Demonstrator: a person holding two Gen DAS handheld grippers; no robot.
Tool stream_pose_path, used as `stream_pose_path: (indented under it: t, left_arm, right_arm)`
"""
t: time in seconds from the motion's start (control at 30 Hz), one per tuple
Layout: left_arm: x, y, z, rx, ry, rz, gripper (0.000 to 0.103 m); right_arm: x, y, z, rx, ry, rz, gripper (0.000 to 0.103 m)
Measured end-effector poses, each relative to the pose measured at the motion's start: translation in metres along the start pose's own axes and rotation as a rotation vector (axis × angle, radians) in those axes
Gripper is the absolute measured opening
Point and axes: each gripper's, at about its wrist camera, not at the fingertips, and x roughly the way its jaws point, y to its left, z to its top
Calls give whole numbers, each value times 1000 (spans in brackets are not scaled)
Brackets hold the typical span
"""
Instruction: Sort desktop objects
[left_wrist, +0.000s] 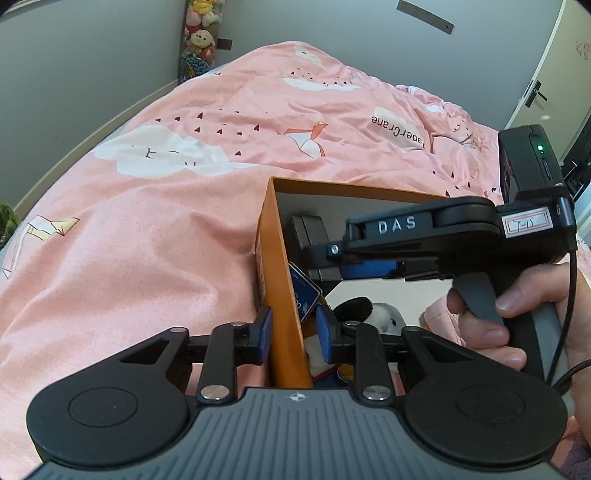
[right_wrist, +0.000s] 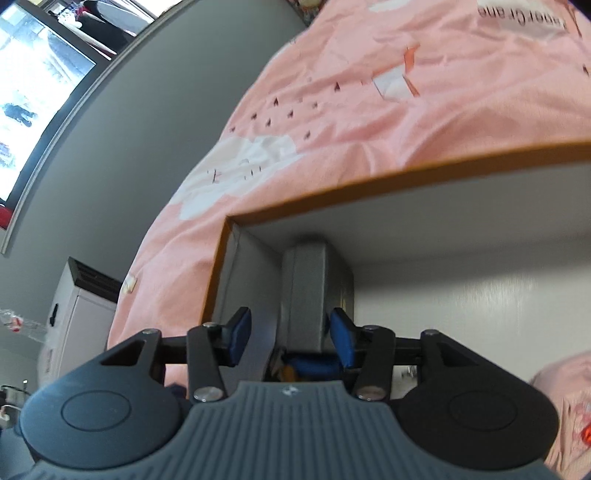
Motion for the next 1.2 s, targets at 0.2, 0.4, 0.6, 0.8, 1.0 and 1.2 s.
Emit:
stream_pose_path:
  t: [0.2, 0.4, 0.6, 0.8, 1.0, 1.2]
  left_arm:
    - [4, -2, -1, 7, 7, -11, 20]
    - [6, -4, -1, 7, 6, 8, 20]
    - [4, -6, -1, 10, 1, 10, 20]
    - [-1, -5, -1, -8, -8, 9, 20]
    - [-15, -18, 7, 76, -61, 24, 20]
    - [-3, -23, 5, 91, 22, 61, 21]
  right_arm:
    - [8, -6, -3, 21, -5, 21, 30]
    - [18, -5, -4, 39, -2, 66, 29]
    - [14, -7, -6, 21, -1, 82, 31]
    - [-16, -3, -5, -82, -29, 50, 43]
    - [-39, -20, -12, -151, 36, -79, 43]
    - [-40, -56, -28, -19, 118, -62, 52]
